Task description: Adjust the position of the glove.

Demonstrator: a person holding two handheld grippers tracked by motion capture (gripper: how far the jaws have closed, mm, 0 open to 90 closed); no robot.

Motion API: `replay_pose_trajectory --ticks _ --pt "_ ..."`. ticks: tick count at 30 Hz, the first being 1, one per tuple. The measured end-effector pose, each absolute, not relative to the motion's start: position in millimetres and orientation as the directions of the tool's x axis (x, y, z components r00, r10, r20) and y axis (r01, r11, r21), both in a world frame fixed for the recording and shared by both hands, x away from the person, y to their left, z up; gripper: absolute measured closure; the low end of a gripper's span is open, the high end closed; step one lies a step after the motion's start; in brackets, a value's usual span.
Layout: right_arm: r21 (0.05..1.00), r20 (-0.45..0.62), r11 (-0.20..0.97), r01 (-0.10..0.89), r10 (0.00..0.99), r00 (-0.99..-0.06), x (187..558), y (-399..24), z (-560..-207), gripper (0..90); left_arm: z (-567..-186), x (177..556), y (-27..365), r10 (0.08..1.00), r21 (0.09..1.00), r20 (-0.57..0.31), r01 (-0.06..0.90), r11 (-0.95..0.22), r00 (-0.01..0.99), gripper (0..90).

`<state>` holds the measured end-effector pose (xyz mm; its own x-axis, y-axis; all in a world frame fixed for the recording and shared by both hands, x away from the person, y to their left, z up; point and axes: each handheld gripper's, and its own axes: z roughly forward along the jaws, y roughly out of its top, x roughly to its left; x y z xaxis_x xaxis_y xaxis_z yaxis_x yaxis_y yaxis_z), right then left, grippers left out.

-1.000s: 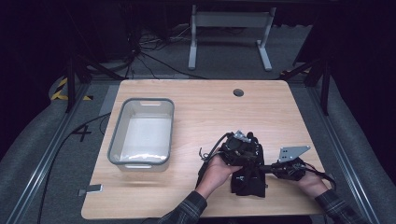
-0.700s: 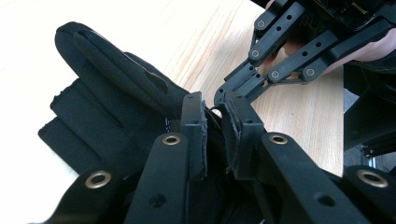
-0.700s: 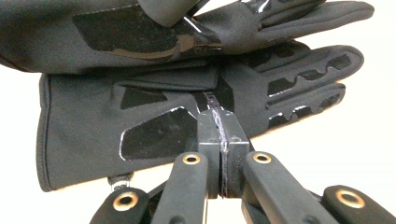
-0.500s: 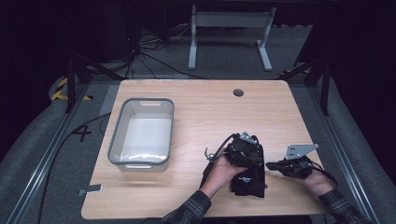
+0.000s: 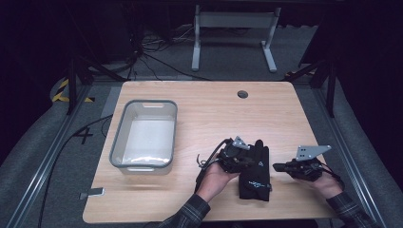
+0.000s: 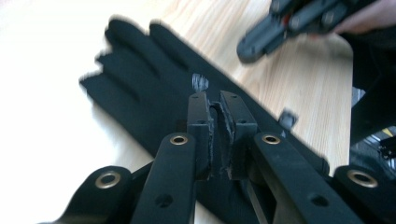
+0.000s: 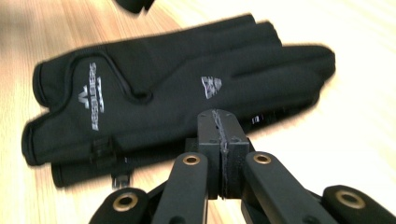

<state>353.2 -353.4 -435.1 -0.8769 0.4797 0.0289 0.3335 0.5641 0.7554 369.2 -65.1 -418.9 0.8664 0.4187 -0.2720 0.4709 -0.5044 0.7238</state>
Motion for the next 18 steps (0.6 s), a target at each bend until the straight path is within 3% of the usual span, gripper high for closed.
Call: replay_pose_trajectory --ticks 8,18 --pt "0.755 0.027 0.578 0.311 0.446 -0.895 364.1 -334.1 -431.1 90.0 -430.9 355.2 -57.1 0.420 0.706 -0.284 0.484 -0.516 0.862 89.2" --pt "0.708 0.034 0.630 0.319 0.421 -0.907 366.9 -323.4 -446.3 90.0 -445.6 353.6 -69.2 0.425 0.656 -0.264 0.484 -0.579 0.866 89.3"
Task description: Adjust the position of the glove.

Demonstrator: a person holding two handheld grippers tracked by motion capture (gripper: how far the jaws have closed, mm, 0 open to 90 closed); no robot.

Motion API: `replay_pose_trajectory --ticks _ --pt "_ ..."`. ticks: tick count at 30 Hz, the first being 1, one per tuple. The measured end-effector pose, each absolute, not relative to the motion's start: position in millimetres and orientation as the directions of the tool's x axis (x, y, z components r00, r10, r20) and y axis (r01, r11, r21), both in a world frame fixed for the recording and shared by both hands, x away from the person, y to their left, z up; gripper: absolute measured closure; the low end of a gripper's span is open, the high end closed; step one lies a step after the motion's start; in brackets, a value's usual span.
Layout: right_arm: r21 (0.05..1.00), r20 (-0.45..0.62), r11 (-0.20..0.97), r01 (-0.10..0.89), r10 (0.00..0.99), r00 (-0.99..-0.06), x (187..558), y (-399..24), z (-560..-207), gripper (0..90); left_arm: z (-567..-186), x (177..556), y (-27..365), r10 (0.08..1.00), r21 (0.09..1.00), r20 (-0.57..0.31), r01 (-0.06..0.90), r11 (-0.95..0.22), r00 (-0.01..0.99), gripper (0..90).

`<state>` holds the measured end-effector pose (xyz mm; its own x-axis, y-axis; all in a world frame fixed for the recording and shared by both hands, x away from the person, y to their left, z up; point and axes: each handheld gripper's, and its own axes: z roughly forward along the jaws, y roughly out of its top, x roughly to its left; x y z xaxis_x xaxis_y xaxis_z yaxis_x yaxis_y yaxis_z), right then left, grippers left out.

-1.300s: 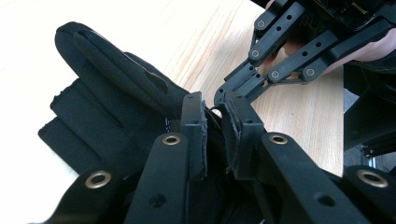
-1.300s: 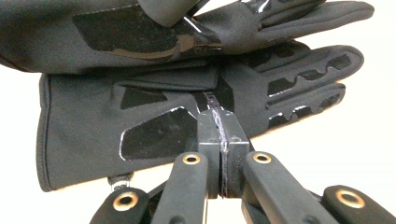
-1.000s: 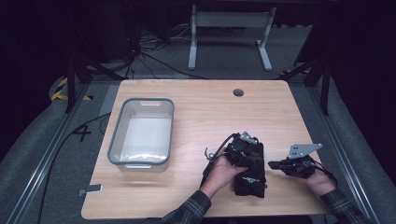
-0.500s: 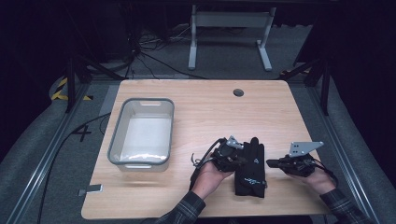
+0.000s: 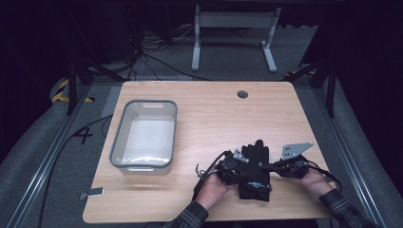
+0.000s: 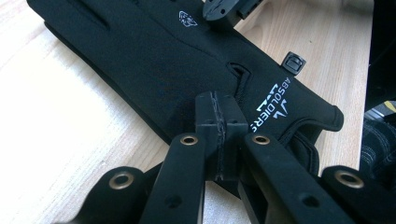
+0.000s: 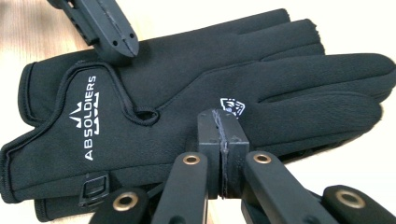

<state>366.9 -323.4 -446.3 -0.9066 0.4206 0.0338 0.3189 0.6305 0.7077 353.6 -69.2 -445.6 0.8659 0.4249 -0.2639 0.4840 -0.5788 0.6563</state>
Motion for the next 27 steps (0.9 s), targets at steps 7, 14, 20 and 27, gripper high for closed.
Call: replay_pose_trajectory --ticks 7,14,20,27 --pt "0.696 0.030 0.643 0.319 0.417 -0.908 366.3 -322.2 -449.9 90.0 -451.3 355.3 -75.0 0.428 0.638 -0.243 0.476 -0.605 0.870 89.4" --pt "0.692 0.032 0.648 0.319 0.414 -0.910 364.4 -321.8 -450.8 90.0 -451.8 359.7 -75.8 0.440 0.636 -0.215 0.467 -0.614 0.872 89.6" --pt "0.693 0.044 0.647 0.318 0.402 -0.915 362.2 -318.8 -451.6 90.0 -450.1 366.5 -74.7 0.472 0.635 -0.175 0.465 -0.616 0.864 89.6" --pt "0.695 0.052 0.650 0.308 0.381 -0.923 361.9 -308.6 -452.1 90.0 -448.6 378.5 -67.0 0.511 0.631 -0.161 0.486 -0.604 0.845 89.5"
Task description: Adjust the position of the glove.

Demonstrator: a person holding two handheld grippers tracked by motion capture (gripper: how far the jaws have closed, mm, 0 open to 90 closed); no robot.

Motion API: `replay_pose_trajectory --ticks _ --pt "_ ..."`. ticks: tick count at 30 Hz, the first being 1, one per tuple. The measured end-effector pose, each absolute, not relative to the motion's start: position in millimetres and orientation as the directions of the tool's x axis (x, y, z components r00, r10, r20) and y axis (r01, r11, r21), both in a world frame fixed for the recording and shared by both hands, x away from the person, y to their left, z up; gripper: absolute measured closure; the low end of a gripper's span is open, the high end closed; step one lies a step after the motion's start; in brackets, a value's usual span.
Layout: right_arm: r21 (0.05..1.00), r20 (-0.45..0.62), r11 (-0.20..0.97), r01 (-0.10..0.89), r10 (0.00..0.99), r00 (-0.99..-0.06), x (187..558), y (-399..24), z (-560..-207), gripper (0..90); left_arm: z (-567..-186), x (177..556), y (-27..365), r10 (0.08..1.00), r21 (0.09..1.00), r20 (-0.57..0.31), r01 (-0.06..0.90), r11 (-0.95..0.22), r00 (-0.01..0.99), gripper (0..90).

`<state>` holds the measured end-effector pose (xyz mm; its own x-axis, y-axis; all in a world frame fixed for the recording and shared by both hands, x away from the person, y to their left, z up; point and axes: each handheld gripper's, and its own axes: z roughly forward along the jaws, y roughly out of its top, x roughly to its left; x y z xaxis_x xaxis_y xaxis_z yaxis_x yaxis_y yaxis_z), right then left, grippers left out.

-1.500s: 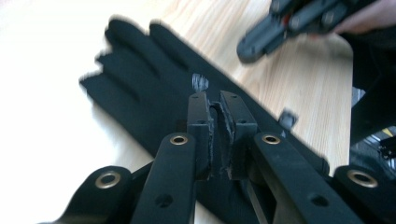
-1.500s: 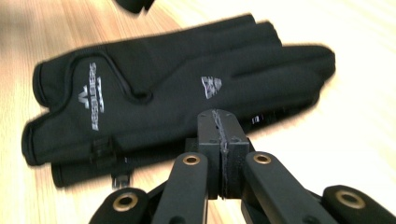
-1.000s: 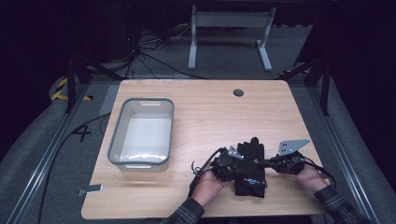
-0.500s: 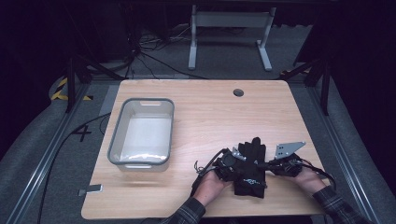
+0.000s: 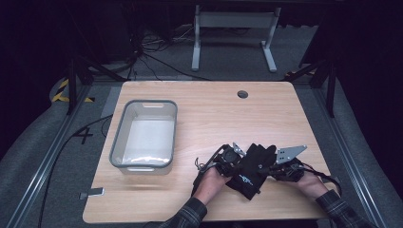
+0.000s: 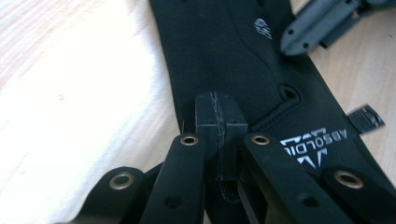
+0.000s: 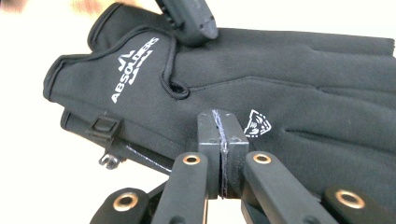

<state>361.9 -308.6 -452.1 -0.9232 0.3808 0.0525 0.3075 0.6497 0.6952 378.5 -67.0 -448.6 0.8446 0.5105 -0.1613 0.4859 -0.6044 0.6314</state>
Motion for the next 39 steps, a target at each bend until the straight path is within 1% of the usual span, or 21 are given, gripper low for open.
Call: replay_pose_trajectory --ticks 4,7,10,17,18,20,21,22,24,26,30,35,39 --pt "0.695 0.047 0.659 0.288 0.359 -0.932 361.9 -297.8 -452.3 90.0 -448.2 384.4 -61.3 0.528 0.629 -0.159 0.498 -0.597 0.834 89.6" --pt "0.702 0.065 0.649 0.292 0.351 -0.934 362.8 -294.3 -453.6 90.0 -446.3 388.2 -58.1 0.539 0.630 -0.150 0.500 -0.594 0.829 89.5" --pt "0.698 0.052 0.658 0.284 0.349 -0.936 362.0 -290.2 -452.9 90.0 -446.0 390.5 -56.6 0.542 0.628 -0.145 0.500 -0.596 0.828 89.5" --pt "0.705 0.051 0.651 0.281 0.349 -0.936 360.9 -291.1 -450.9 90.0 -440.3 390.9 -53.3 0.544 0.637 -0.142 0.497 -0.590 0.827 89.3" --pt "0.711 0.049 0.644 0.283 0.357 -0.933 360.1 -292.6 -449.8 90.0 -439.0 391.0 -52.4 0.547 0.642 -0.142 0.497 -0.583 0.825 87.9" --pt "0.720 0.043 0.633 0.284 0.367 -0.929 359.3 -296.7 -447.6 90.0 -436.2 393.1 -49.9 0.542 0.647 -0.171 0.509 -0.569 0.823 83.8" --pt "0.728 0.040 0.622 0.288 0.381 -0.924 358.6 -300.4 -446.3 89.8 -435.0 393.5 -50.0 0.540 0.645 -0.163 0.503 -0.575 0.826 80.6" --pt "0.730 0.039 0.619 0.289 0.385 -0.922 358.1 -303.4 -445.4 86.5 -433.1 394.0 -50.1 0.539 0.650 -0.154 0.496 -0.576 0.828 78.6" --pt "0.738 0.036 0.606 0.298 0.405 -0.914 356.5 -311.6 -444.1 80.2 -429.7 395.4 -50.6 0.534 0.664 -0.163 0.492 -0.563 0.830 73.5" --pt "0.744 0.034 0.592 0.309 0.429 -0.903 353.6 -321.0 -443.5 72.5 -428.1 396.6 -52.3 0.525 0.673 -0.165 0.485 -0.559 0.835 65.8" --pt "0.740 -0.002 0.583 0.335 0.500 -0.866 347.1 -342.1 -442.8 55.7 -429.3 400.7 -59.5 0.490 0.647 -0.170 0.472 -0.599 0.855 49.1" --pt "0.733 0.002 0.563 0.382 0.559 -0.829 342.1 -364.8 -446.8 44.6 -431.2 407.3 -69.8 0.462 0.650 -0.179 0.457 -0.608 0.869 35.4" --pt "0.727 0.005 0.551 0.409 0.592 -0.806 340.5 -378.3 -452.2 38.0 -438.1 410.2 -77.6 0.442 0.634 -0.196 0.457 -0.624 0.875 27.7"
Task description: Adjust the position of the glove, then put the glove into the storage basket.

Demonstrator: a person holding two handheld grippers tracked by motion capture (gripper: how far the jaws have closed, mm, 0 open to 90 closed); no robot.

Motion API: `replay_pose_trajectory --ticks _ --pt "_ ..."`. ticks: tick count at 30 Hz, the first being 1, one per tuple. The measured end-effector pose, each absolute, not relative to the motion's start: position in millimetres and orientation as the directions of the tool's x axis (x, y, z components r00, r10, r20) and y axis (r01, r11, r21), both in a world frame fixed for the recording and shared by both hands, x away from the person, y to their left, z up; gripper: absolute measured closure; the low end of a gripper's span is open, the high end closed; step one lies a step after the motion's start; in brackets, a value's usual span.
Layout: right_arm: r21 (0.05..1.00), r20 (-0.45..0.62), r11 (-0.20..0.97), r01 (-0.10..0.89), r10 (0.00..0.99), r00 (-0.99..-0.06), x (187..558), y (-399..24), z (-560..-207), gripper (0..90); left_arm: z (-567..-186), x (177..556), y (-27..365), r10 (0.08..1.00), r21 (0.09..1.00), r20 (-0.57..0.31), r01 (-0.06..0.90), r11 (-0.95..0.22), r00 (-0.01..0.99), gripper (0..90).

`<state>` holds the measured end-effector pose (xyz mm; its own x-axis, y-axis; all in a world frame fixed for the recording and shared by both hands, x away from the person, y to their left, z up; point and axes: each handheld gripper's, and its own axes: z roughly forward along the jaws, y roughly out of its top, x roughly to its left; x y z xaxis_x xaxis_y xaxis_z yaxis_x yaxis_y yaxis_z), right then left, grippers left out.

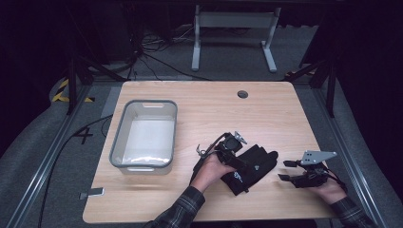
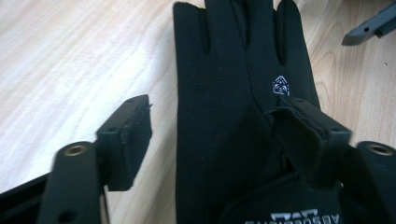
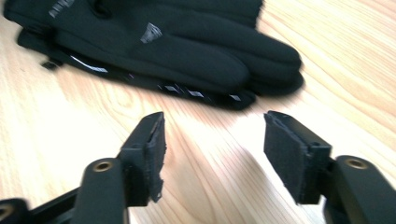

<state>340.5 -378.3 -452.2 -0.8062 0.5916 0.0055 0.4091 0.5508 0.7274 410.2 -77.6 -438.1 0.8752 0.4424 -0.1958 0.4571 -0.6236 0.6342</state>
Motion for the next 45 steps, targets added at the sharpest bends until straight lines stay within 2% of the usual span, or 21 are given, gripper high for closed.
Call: replay_pose_trajectory --ticks 6,17,27,32,38,40,45 --pt "0.728 -0.023 0.548 0.412 0.620 -0.784 342.0 -389.0 -458.0 28.5 -448.3 408.3 -87.0 0.424 0.609 -0.194 0.447 -0.655 0.885 22.1" --pt "0.727 -0.042 0.547 0.414 0.638 -0.769 347.1 -392.2 -464.7 22.7 -453.1 405.9 -90.7 0.408 0.597 -0.150 0.412 -0.688 0.900 21.1" --pt "0.735 -0.040 0.534 0.419 0.651 -0.758 348.1 -394.0 -466.8 18.1 -450.7 402.6 -92.0 0.380 0.593 -0.143 0.387 -0.707 0.914 36.4" --pt "0.730 -0.027 0.533 0.427 0.647 -0.762 349.2 -394.1 -467.0 16.5 -450.3 403.1 -91.2 0.350 0.596 -0.171 0.380 -0.708 0.921 54.4" --pt "0.731 -0.026 0.531 0.429 0.649 -0.760 349.0 -393.9 -467.2 16.3 -448.5 402.5 -91.1 0.344 0.588 -0.192 0.388 -0.709 0.919 63.2" --pt "0.730 -0.027 0.531 0.430 0.651 -0.759 348.9 -393.9 -467.1 16.2 -446.1 401.6 -91.5 0.337 0.590 -0.184 0.378 -0.714 0.923 69.7" --pt "0.730 -0.025 0.530 0.431 0.651 -0.759 348.8 -393.8 -467.1 16.0 -444.3 402.0 -90.9 0.347 0.584 -0.196 0.394 -0.710 0.917 72.3"
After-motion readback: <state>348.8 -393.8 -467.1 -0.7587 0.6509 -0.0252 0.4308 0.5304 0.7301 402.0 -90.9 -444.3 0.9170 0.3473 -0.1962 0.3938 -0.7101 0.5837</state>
